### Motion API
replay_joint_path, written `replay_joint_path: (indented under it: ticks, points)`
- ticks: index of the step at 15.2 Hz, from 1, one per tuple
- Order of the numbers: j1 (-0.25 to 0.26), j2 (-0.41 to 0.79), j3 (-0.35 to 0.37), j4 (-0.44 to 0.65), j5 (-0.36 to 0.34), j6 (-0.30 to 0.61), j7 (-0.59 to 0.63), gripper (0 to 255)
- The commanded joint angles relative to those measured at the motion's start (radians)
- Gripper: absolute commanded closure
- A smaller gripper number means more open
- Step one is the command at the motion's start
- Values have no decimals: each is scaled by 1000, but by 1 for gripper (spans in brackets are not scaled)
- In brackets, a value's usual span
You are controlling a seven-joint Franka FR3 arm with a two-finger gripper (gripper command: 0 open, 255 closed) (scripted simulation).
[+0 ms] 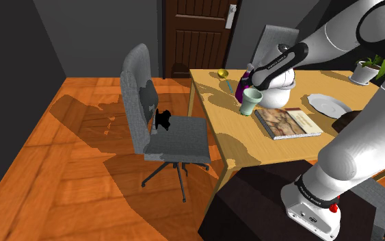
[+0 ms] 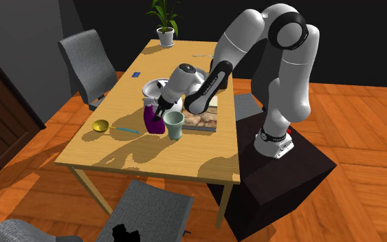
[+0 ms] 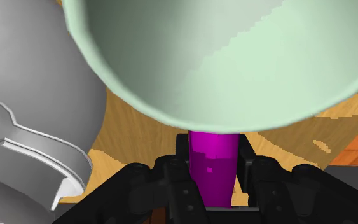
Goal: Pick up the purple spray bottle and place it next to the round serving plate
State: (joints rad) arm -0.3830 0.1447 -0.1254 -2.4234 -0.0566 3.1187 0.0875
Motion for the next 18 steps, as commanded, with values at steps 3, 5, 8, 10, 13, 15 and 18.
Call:
replay_joint_path:
  ticks: [3, 5, 8, 10, 13, 15, 18]
  points:
    - [6, -48, -7, 7, -10, -55, 6, 255]
    - [8, -71, -9, 11, -14, -82, 8, 255]
    - [9, -104, -9, 20, -20, -124, 11, 255]
    - [9, -126, -9, 26, -22, -151, 12, 255]
    - [9, -156, -9, 38, -25, -193, 12, 255]
    - [9, -174, -8, 47, -26, -221, 12, 255]
    - [10, -201, -7, 62, -27, -263, 12, 255]
